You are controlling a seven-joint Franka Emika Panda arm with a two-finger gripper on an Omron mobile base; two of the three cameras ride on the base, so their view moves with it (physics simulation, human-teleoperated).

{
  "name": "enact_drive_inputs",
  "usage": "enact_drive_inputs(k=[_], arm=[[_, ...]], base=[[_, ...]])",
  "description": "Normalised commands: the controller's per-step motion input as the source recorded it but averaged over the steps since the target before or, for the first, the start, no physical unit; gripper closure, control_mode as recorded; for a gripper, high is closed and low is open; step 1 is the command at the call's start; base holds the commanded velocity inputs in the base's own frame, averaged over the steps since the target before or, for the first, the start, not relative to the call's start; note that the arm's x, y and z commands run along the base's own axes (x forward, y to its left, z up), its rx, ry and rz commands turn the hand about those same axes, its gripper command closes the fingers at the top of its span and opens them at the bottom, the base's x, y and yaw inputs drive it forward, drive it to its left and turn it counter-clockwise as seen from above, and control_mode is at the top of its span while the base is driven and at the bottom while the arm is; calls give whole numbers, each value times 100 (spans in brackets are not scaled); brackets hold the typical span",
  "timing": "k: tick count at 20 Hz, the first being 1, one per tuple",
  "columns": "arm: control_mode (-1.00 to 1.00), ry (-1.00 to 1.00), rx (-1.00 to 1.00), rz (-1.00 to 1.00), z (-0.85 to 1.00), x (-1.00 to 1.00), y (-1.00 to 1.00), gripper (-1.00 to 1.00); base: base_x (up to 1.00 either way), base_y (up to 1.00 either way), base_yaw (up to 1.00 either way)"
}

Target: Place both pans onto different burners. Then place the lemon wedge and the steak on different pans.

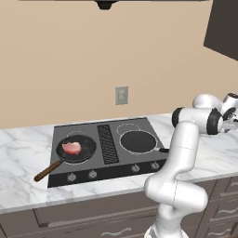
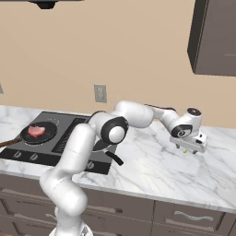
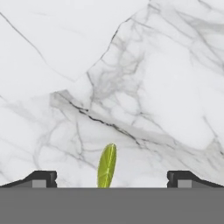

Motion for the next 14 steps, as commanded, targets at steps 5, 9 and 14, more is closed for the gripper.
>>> enact_drive_inputs(k=[5, 9, 14], arm=[[-100, 0, 0, 0, -13, 0, 0, -100], [-100, 0, 0, 0, -12, 1, 0, -100], [-100, 0, 0, -1, -10, 7, 0, -100]], base=[[0, 0, 0], [0, 0, 0], [0, 0, 0]])
